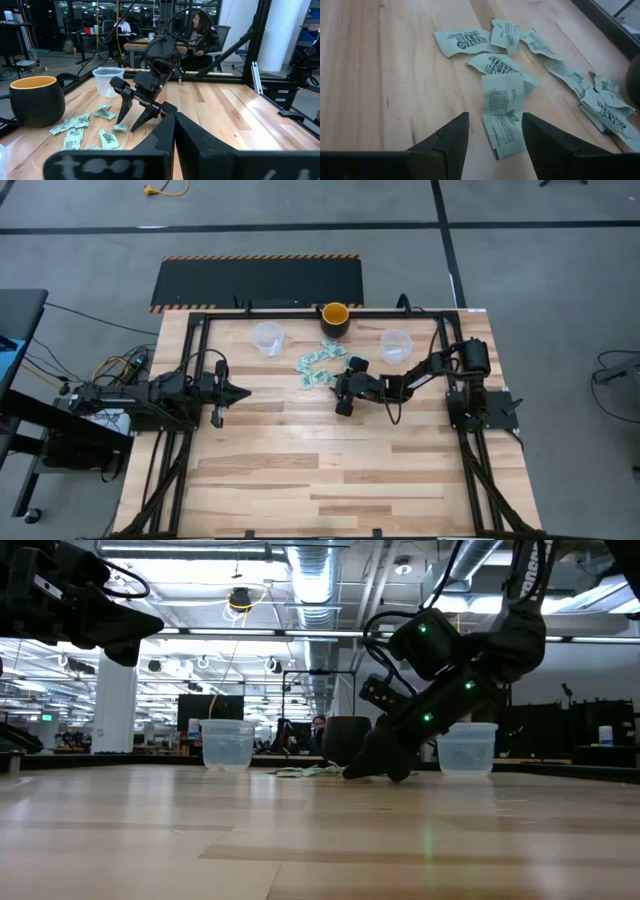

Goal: Pick and place Stevia / Truvia into bins
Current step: Put the stevia packet into the right transparent container

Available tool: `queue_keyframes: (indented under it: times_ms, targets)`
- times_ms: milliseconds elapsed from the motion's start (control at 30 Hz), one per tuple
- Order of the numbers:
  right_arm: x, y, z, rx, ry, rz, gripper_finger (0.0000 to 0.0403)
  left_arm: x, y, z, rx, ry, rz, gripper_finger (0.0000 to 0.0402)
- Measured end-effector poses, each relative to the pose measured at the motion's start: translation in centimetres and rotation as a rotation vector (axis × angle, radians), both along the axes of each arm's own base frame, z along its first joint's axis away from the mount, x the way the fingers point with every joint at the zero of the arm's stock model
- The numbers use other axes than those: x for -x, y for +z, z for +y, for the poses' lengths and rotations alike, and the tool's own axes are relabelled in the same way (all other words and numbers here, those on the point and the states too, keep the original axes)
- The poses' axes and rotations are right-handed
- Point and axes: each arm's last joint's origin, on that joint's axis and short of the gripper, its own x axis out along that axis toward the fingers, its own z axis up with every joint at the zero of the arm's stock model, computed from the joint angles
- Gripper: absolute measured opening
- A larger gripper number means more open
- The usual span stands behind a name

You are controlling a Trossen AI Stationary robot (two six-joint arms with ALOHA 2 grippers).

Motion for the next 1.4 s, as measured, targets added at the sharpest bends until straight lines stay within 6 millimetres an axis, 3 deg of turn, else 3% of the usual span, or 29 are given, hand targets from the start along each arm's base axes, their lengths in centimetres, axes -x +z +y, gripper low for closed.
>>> queue_keyframes:
  times_ms: [667, 1400]
  targets:
    - [0.3, -0.2, -1.5, -0.084, 0.026, 0.016, 0.0149, 0.0, 0.0, 0.0, 0.000, 0.000, 0.000, 0.0000]
    - [0.4, -0.4, -1.5, -0.099, 0.015, 0.033, 0.0046, 0.0, 0.0, 0.0, 0.000, 0.000, 0.000, 0.0000]
